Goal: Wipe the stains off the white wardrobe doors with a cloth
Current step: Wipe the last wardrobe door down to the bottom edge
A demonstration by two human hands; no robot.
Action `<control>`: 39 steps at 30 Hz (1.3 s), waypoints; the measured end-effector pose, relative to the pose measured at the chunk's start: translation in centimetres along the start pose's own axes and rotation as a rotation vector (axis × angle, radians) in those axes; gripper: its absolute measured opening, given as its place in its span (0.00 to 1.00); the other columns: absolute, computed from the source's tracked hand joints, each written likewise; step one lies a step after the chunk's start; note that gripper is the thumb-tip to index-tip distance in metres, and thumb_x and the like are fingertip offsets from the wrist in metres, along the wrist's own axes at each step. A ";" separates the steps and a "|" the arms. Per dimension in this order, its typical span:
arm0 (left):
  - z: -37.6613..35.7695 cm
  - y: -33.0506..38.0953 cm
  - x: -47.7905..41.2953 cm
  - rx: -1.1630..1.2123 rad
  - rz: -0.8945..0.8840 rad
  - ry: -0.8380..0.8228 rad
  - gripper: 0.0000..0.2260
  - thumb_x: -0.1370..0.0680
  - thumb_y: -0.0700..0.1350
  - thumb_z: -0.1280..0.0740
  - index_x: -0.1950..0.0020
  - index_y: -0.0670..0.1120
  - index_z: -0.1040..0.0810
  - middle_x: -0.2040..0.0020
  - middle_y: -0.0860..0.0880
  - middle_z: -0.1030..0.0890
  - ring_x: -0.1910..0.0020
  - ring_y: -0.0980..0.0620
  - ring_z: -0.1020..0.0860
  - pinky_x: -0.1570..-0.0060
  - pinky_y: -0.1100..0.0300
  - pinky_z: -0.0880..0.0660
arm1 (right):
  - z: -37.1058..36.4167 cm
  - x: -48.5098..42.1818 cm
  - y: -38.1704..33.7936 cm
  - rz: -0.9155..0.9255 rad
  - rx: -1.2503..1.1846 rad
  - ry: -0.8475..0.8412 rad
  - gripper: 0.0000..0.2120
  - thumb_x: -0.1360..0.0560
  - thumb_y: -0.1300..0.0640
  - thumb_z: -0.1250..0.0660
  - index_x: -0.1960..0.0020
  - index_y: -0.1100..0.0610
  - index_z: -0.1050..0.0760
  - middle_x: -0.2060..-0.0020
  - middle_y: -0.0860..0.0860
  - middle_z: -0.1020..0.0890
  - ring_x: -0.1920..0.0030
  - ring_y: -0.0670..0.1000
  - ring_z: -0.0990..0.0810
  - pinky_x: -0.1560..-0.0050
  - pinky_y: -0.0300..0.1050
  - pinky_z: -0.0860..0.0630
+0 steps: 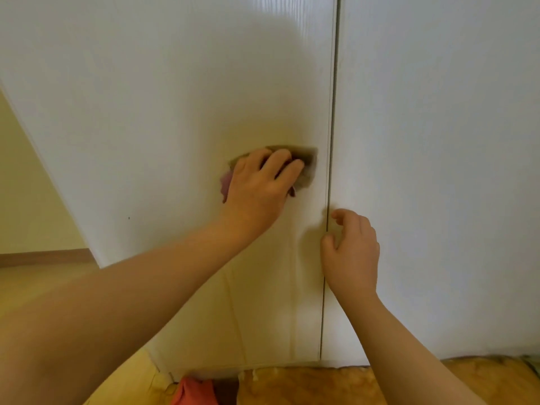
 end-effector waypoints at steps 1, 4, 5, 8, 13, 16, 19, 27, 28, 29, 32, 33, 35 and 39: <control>-0.2 1.1 1.2 0.025 -0.011 -0.010 0.09 0.25 0.39 0.37 0.49 0.44 0.19 0.52 0.45 0.19 0.53 0.45 0.29 0.58 0.52 0.33 | -0.3 0.1 0.0 -0.016 -0.014 -0.009 0.17 0.27 0.66 0.40 0.39 0.57 0.29 0.43 0.52 0.26 0.43 0.52 0.30 0.47 0.39 0.40; -1.2 5.8 9.0 0.066 -0.270 -0.259 0.10 0.25 0.39 0.40 0.53 0.46 0.19 0.57 0.48 0.20 0.59 0.46 0.24 0.62 0.54 0.34 | -1.6 0.9 0.2 -0.057 -0.053 -0.049 0.18 0.27 0.65 0.41 0.38 0.56 0.30 0.42 0.51 0.27 0.43 0.51 0.30 0.44 0.41 0.38; -1.2 6.3 10.8 0.062 -0.291 -0.326 0.11 0.25 0.39 0.41 0.54 0.46 0.19 0.57 0.48 0.20 0.60 0.46 0.23 0.63 0.55 0.34 | -1.9 1.4 0.5 -0.068 -0.062 -0.057 0.18 0.27 0.65 0.41 0.38 0.56 0.30 0.42 0.51 0.27 0.43 0.51 0.30 0.43 0.42 0.37; -1.5 5.4 9.8 0.057 -0.170 -0.294 0.08 0.27 0.39 0.39 0.51 0.46 0.25 0.56 0.47 0.20 0.57 0.47 0.27 0.61 0.55 0.34 | -3.0 2.5 2.2 -0.128 -0.091 -0.052 0.17 0.26 0.65 0.40 0.38 0.56 0.30 0.43 0.52 0.26 0.44 0.51 0.29 0.42 0.45 0.34; -1.9 5.8 9.3 0.074 0.049 -0.098 0.08 0.26 0.37 0.38 0.51 0.45 0.23 0.56 0.46 0.19 0.56 0.46 0.30 0.61 0.53 0.31 | -4.8 3.8 4.7 -0.264 -0.201 -0.016 0.17 0.27 0.65 0.40 0.39 0.56 0.29 0.44 0.52 0.26 0.45 0.51 0.28 0.41 0.53 0.30; -3.4 10.0 15.0 0.132 -0.186 -0.365 0.11 0.29 0.38 0.41 0.59 0.45 0.18 0.60 0.48 0.20 0.58 0.47 0.30 0.66 0.55 0.28 | -5.6 4.7 6.0 -0.332 -0.252 0.002 0.18 0.28 0.66 0.40 0.39 0.56 0.29 0.44 0.51 0.25 0.44 0.51 0.28 0.41 0.53 0.31; -3.6 10.1 15.2 0.140 -0.194 -0.419 0.11 0.28 0.39 0.40 0.59 0.44 0.18 0.59 0.47 0.19 0.59 0.47 0.26 0.65 0.55 0.28 | -6.1 5.7 7.4 -0.374 -0.262 -0.002 0.18 0.28 0.66 0.40 0.39 0.56 0.29 0.44 0.52 0.25 0.44 0.53 0.29 0.41 0.53 0.31; -3.9 9.3 13.4 0.100 -0.191 -0.231 0.07 0.22 0.37 0.39 0.53 0.44 0.21 0.54 0.45 0.21 0.54 0.45 0.30 0.58 0.53 0.30 | -7.3 8.1 9.9 -0.431 -0.249 -0.064 0.18 0.27 0.65 0.40 0.38 0.56 0.29 0.43 0.53 0.26 0.44 0.51 0.30 0.44 0.46 0.33; -4.2 10.6 15.3 0.122 -0.302 -0.324 0.10 0.22 0.37 0.41 0.54 0.44 0.20 0.55 0.46 0.20 0.53 0.45 0.30 0.58 0.53 0.31 | -7.4 8.3 9.9 -0.442 -0.249 -0.080 0.18 0.26 0.65 0.40 0.38 0.56 0.30 0.43 0.52 0.26 0.44 0.51 0.30 0.44 0.45 0.34; -4.3 11.1 16.4 0.127 -0.361 -0.390 0.13 0.21 0.37 0.43 0.56 0.44 0.19 0.57 0.47 0.19 0.53 0.46 0.30 0.57 0.54 0.32 | -7.2 8.3 9.8 -0.443 -0.250 -0.089 0.18 0.26 0.64 0.40 0.37 0.56 0.30 0.43 0.52 0.26 0.44 0.50 0.30 0.44 0.44 0.34; -3.5 9.0 14.2 0.122 -0.365 -0.346 0.16 0.18 0.38 0.47 0.56 0.44 0.21 0.56 0.46 0.20 0.54 0.46 0.29 0.58 0.54 0.30 | -6.3 8.0 9.7 -0.440 -0.275 -0.064 0.18 0.26 0.65 0.40 0.38 0.56 0.30 0.43 0.50 0.27 0.45 0.49 0.30 0.43 0.46 0.32; -2.8 7.8 12.2 0.110 -0.360 -0.280 0.12 0.18 0.39 0.44 0.54 0.44 0.22 0.53 0.45 0.22 0.54 0.45 0.28 0.59 0.53 0.28 | -6.0 8.0 9.8 -0.445 -0.283 -0.051 0.17 0.26 0.65 0.40 0.38 0.56 0.30 0.44 0.50 0.27 0.45 0.49 0.30 0.42 0.47 0.31; -1.5 4.6 7.3 0.072 -0.299 -0.133 0.08 0.19 0.38 0.40 0.52 0.42 0.21 0.50 0.43 0.25 0.54 0.43 0.28 0.57 0.52 0.29 | -5.6 8.1 9.9 -0.456 -0.285 -0.037 0.17 0.26 0.65 0.40 0.38 0.55 0.30 0.44 0.49 0.28 0.47 0.47 0.32 0.42 0.48 0.31; -0.8 1.4 2.6 0.020 0.021 0.056 0.12 0.19 0.38 0.42 0.44 0.38 0.20 0.44 0.39 0.20 0.42 0.42 0.30 0.42 0.51 0.31 | -6.3 8.4 9.5 -0.479 -0.281 -0.078 0.17 0.26 0.65 0.41 0.38 0.56 0.30 0.43 0.50 0.27 0.48 0.46 0.32 0.43 0.47 0.31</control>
Point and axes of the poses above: each hand's wrist, its own x-axis away from the middle knuckle, its own z-axis out of the back of the hand, y = z × x, the point moved 7 cm from there along -x, towards the middle knuckle
